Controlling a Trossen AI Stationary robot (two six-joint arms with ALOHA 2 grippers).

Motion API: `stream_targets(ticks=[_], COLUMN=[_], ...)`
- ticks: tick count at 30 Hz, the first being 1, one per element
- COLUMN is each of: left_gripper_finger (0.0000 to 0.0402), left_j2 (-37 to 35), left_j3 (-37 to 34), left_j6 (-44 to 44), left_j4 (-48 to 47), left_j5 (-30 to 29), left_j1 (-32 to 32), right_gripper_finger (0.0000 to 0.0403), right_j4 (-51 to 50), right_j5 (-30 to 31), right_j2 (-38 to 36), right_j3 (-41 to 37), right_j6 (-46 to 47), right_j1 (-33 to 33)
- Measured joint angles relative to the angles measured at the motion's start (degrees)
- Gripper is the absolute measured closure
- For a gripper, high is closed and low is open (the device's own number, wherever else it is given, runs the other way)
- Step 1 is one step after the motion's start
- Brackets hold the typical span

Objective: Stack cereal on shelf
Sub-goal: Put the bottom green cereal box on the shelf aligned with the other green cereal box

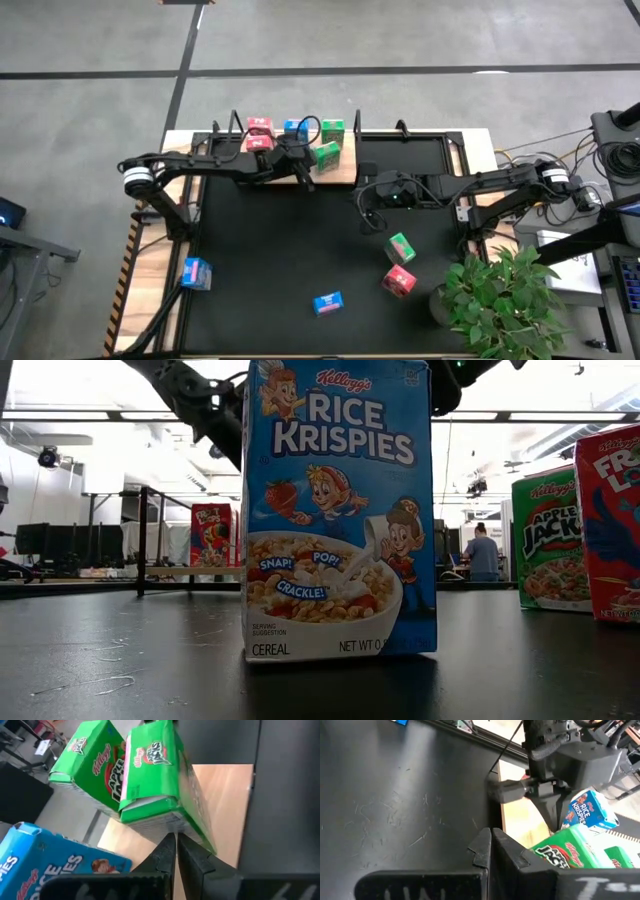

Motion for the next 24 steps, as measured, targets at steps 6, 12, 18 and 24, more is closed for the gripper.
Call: stream_targets(ticks=[6, 12, 18, 24], left_gripper_finger=[0.0401, 0.0401, 0.0401, 0.0402], left_j2=[1.3, 1.2, 1.0, -1.0], left_j3=[0.0, 0.0, 0.0, 0.0], left_j6=[0.2, 0.1, -1.2, -2.0], left_j4=[3.9, 5.8, 5.9, 5.5], left_j5=[-0.1, -0.5, -0.5, -0.7], left_j1=[1.7, 2.5, 1.9, 0.5], right_gripper_finger=[0.0394, 0.0394, 0.0394, 0.0394], right_j4=[0.0, 0.3, 0.5, 2.9], right_j5=[0.0, 0.0, 0.0, 0.0], right_j2=[0.3, 0.3, 0.3, 2.4], right_j3=[0.0, 0.0, 0.0, 0.0], right_j6=[0.2, 0.4, 4.5, 5.6], right_j1=[0.0, -0.6, -4.6, -10.2])
